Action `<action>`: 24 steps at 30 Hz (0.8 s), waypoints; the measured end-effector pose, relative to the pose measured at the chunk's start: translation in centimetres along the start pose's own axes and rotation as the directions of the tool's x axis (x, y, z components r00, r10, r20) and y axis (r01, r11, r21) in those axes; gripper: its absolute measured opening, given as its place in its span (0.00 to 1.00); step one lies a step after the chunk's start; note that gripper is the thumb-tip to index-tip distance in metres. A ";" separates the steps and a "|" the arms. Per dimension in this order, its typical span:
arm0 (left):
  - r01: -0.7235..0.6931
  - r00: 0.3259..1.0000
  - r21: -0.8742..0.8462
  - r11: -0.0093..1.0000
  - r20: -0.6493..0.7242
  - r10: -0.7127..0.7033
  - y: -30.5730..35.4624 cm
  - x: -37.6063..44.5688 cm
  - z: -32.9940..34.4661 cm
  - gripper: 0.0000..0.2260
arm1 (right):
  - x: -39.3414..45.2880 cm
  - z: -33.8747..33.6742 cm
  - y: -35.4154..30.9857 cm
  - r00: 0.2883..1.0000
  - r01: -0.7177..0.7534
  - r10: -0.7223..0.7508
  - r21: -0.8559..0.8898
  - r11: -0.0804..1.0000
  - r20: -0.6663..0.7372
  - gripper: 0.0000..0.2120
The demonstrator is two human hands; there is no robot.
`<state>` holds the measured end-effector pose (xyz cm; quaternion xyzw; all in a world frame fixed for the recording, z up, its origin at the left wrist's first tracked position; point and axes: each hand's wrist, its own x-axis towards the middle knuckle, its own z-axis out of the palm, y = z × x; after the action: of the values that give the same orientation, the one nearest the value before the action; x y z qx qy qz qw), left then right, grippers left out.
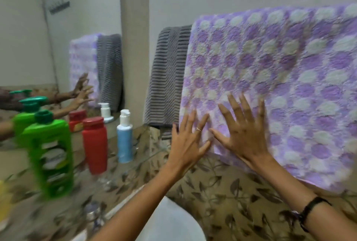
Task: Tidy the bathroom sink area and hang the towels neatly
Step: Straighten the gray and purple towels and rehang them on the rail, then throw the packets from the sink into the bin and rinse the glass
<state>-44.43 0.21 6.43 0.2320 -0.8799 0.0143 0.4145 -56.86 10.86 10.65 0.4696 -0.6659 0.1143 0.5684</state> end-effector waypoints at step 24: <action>0.899 0.381 -0.247 0.361 0.041 -0.923 -2.1 -30.6 -5.4 0.07 | -18.5 -6.6 -25.1 0.689 -0.638 -0.390 0.766 0.074 0.611 0.05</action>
<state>-22.88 11.68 -12.87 0.6297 -0.5756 -0.3066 0.4221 -35.26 11.20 -12.79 0.6540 -0.6031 0.3967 -0.2263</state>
